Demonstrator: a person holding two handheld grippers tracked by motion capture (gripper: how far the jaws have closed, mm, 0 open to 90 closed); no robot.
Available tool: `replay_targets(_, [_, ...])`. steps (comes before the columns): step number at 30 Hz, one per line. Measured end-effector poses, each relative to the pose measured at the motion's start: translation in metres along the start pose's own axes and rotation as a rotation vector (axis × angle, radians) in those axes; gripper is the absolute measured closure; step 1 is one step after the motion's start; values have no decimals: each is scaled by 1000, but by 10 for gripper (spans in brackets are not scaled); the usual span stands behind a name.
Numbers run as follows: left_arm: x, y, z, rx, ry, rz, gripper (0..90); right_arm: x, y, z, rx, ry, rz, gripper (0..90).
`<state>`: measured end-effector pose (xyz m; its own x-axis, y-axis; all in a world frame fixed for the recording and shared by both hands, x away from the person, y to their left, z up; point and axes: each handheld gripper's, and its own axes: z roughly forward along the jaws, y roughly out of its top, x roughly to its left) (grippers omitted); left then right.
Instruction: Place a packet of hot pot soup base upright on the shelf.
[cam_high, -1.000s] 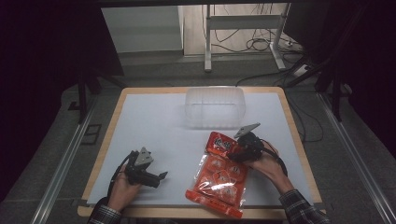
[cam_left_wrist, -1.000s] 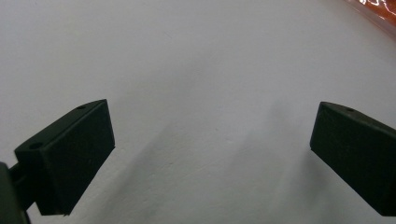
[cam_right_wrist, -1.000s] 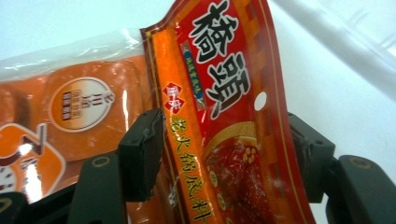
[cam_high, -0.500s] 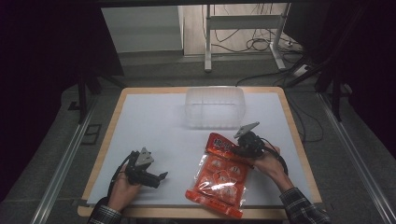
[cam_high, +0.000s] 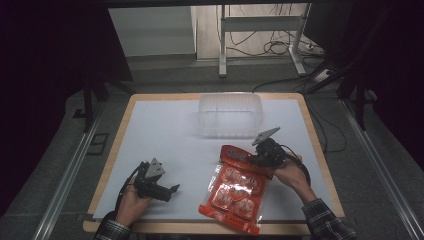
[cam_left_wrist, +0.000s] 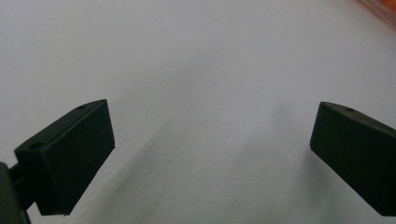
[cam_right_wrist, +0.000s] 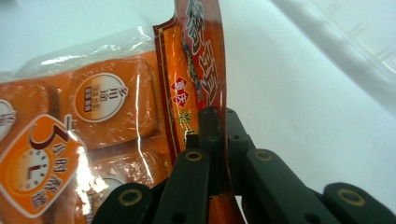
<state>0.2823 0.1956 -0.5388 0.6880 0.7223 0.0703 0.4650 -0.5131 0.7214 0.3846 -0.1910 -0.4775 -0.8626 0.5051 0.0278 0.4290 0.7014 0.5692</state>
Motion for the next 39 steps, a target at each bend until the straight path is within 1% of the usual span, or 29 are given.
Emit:
replay_targets(4, [0,0,0,1,0,1,0,0,4,-6,-7,3,8,893])
replay_targets(5, [0,0,0,1,0,0,0,1,5,-9,-4,6,17,893])
replay_targets(6, [0,0,0,2,0,1,0,1,7,-11,-9,5,7,893])
replay_targets(14, [0,0,0,5,3,3,0,10,22,-38,-34,3,7,893])
replay_targets(20, [0,0,0,0,10,5,0,18,38,-58,-53,19,-10,893])
replay_targets(24, [1,1,-2,-13,15,3,0,25,51,-71,-65,6,-37,893])
replay_targets(28, [1,1,-4,-27,19,-2,0,30,63,-83,-77,3,-53,893])
replay_targets(33, [1,1,-4,-25,19,1,0,34,75,-98,-91,-10,-69,894])
replay_targets(38, [1,1,-4,-27,20,-1,0,35,86,-113,-111,-11,-64,894])
replay_targets(39, [1,1,-4,-23,21,3,0,36,88,-115,-112,-12,-61,894])
